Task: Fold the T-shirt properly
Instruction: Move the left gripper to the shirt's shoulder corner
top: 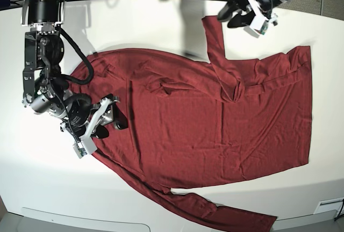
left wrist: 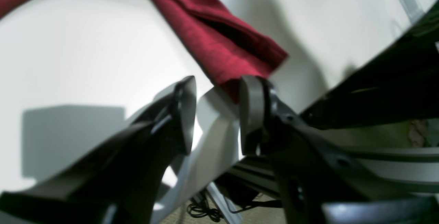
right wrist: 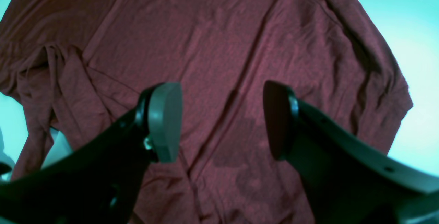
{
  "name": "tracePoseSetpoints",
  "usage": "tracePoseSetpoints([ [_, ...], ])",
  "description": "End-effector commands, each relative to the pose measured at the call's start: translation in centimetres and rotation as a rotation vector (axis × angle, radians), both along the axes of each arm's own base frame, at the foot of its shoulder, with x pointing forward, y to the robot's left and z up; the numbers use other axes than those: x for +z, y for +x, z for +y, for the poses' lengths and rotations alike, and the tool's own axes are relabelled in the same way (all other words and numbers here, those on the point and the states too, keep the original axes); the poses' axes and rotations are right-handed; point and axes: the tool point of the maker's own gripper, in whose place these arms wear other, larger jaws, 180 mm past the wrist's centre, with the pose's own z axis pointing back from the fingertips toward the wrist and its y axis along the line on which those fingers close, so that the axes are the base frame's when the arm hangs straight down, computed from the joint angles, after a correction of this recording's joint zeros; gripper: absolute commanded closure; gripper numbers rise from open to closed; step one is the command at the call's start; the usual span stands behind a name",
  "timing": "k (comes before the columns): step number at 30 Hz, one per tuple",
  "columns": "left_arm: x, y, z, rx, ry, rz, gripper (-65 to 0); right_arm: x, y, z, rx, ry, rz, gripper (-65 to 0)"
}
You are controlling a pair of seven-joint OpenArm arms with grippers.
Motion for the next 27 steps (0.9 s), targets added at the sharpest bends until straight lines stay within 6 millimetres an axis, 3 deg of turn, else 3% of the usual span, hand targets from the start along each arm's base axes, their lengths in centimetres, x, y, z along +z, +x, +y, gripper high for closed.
tracePoseSetpoints([
  [1,-0.8,-1.0,0.5,-0.031,0.049,0.032,-20.7,1.8,0.8,0.0,0.006,0.012,-0.056,-36.6],
  [9,0.3,-0.3,0.0,0.03,-0.047,0.038,-20.7,1.6,0.7,-0.1,0.007,0.005,-0.044,-36.6],
  [15,-0.6,-1.0,0.7,-0.111,0.153,-0.03,-20.7,1.5,0.7,-0.1,0.008,0.001,-0.04,-36.6],
  [22,2.8,1.1,0.3,-0.235,0.311,-0.245,-20.7,1.5,0.7,-0.1,0.008,0.002,-0.04,-36.6],
  [27,4.2,1.9,-0.2,-0.254,0.324,-0.328,-20.7,1.5,0.7,-0.1,0.008,0.001,-0.04,-36.6],
])
